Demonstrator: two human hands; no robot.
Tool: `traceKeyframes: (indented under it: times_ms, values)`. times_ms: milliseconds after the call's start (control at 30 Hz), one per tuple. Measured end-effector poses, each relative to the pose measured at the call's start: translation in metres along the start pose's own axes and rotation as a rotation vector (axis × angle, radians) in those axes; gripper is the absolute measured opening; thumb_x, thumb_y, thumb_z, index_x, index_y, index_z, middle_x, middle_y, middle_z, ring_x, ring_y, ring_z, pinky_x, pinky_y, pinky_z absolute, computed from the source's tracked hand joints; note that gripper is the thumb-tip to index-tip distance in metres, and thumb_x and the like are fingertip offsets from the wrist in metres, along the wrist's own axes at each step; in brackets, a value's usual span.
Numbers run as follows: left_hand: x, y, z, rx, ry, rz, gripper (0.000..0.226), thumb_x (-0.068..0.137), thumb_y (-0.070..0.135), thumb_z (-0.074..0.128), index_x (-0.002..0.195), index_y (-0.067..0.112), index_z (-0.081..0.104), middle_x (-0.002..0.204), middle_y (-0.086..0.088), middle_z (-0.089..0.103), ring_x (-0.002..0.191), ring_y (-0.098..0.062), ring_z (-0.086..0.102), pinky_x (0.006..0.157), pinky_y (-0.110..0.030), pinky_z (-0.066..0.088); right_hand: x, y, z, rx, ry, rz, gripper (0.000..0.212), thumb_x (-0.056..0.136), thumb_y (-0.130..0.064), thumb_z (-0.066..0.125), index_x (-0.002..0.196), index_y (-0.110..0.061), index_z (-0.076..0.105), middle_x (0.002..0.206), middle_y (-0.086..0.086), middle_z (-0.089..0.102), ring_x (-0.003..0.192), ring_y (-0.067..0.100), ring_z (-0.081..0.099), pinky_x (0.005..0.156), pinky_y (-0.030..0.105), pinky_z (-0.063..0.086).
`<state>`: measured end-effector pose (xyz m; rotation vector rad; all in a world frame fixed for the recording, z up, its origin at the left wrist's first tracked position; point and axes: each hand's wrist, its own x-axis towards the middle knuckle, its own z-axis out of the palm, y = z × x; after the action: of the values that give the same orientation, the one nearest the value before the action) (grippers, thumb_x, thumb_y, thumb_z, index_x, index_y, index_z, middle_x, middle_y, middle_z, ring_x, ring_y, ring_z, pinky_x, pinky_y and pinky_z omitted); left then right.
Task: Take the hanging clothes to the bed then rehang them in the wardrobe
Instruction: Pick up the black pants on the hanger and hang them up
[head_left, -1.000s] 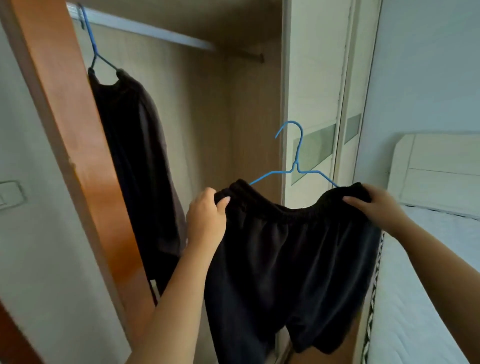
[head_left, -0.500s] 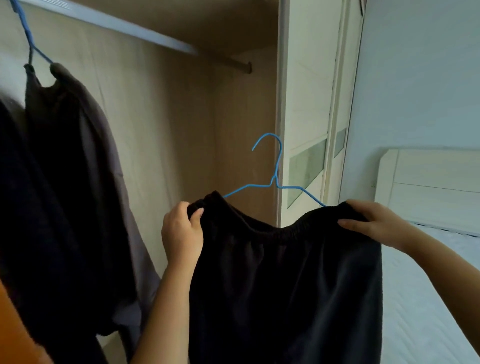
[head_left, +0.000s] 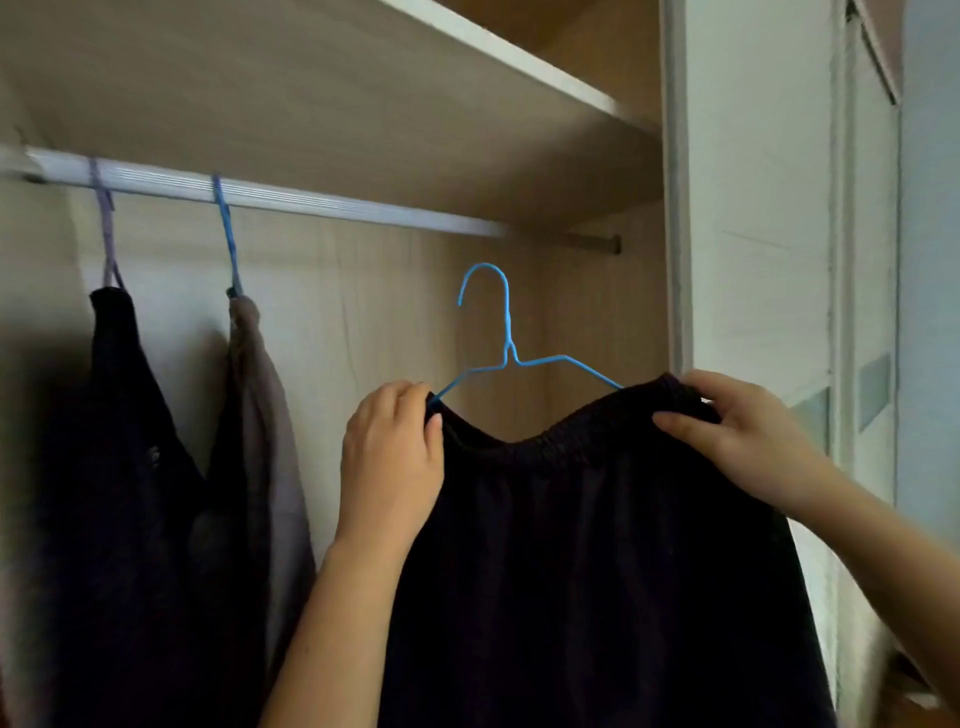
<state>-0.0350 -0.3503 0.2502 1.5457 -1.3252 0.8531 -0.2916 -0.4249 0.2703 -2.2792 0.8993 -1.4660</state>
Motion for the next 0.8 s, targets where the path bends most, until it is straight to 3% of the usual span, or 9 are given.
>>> traceKeyframes:
  times_ms: [167, 300, 400, 533, 733, 800]
  values:
    - [0.011, 0.020, -0.053, 0.173, 0.285, 0.290, 0.023, 0.085, 0.016, 0.051, 0.101, 0.011, 0.066, 0.106, -0.005, 0.066, 0.105, -0.023, 0.057, 0.089, -0.032, 0.038, 0.042, -0.023, 0.030, -0.019, 0.057, -0.141, 0.008, 0.082, -0.019, 0.064, 0.078, -0.014, 0.059, 0.076, 0.007, 0.066, 0.075, 0.026, 0.062, 0.071, 0.039, 0.046]
    - [0.022, 0.013, -0.083, 0.252, 0.462, 0.207, 0.021, 0.083, 0.015, 0.055, 0.099, 0.014, 0.068, 0.113, -0.003, 0.065, 0.113, -0.020, 0.047, 0.090, -0.032, 0.032, 0.083, -0.041, 0.057, 0.027, 0.127, -0.160, 0.013, 0.083, -0.020, 0.063, 0.079, -0.009, 0.057, 0.075, 0.008, 0.062, 0.080, 0.031, 0.059, 0.071, 0.038, 0.042]
    - [0.028, -0.003, -0.088, 0.339, 0.439, 0.095, 0.028, 0.079, 0.016, 0.057, 0.107, 0.015, 0.064, 0.120, -0.008, 0.060, 0.114, -0.022, 0.043, 0.092, -0.036, 0.035, 0.115, -0.059, 0.086, 0.074, 0.138, -0.133, 0.012, 0.084, -0.020, 0.060, 0.083, -0.008, 0.058, 0.083, 0.008, 0.060, 0.089, 0.031, 0.058, 0.073, 0.035, 0.041]
    - [0.027, -0.024, -0.085, 0.337, 0.373, -0.038, 0.034, 0.078, 0.018, 0.054, 0.110, 0.013, 0.064, 0.115, -0.009, 0.061, 0.104, -0.029, 0.057, 0.085, -0.043, 0.047, 0.154, -0.080, 0.127, 0.178, 0.119, -0.068, 0.013, 0.084, -0.020, 0.057, 0.076, -0.012, 0.050, 0.084, 0.010, 0.058, 0.093, 0.036, 0.058, 0.069, 0.032, 0.037]
    - [0.019, -0.044, -0.073, 0.221, 0.293, -0.067, 0.044, 0.085, 0.036, 0.037, 0.113, 0.016, 0.064, 0.111, 0.003, 0.064, 0.100, -0.018, 0.060, 0.085, -0.038, 0.051, 0.188, -0.111, 0.166, 0.241, 0.100, 0.031, 0.004, 0.086, -0.013, 0.047, 0.085, -0.010, 0.048, 0.108, 0.019, 0.061, 0.102, 0.036, 0.055, 0.071, 0.028, 0.031]
    - [0.018, -0.044, -0.070, 0.204, 0.278, -0.059, 0.045, 0.085, 0.041, 0.037, 0.114, 0.018, 0.063, 0.112, 0.005, 0.063, 0.102, -0.015, 0.059, 0.086, -0.036, 0.050, 0.196, -0.118, 0.178, 0.278, 0.086, 0.063, 0.016, 0.088, -0.012, 0.044, 0.099, -0.004, 0.053, 0.114, 0.021, 0.060, 0.107, 0.036, 0.055, 0.071, 0.027, 0.031]
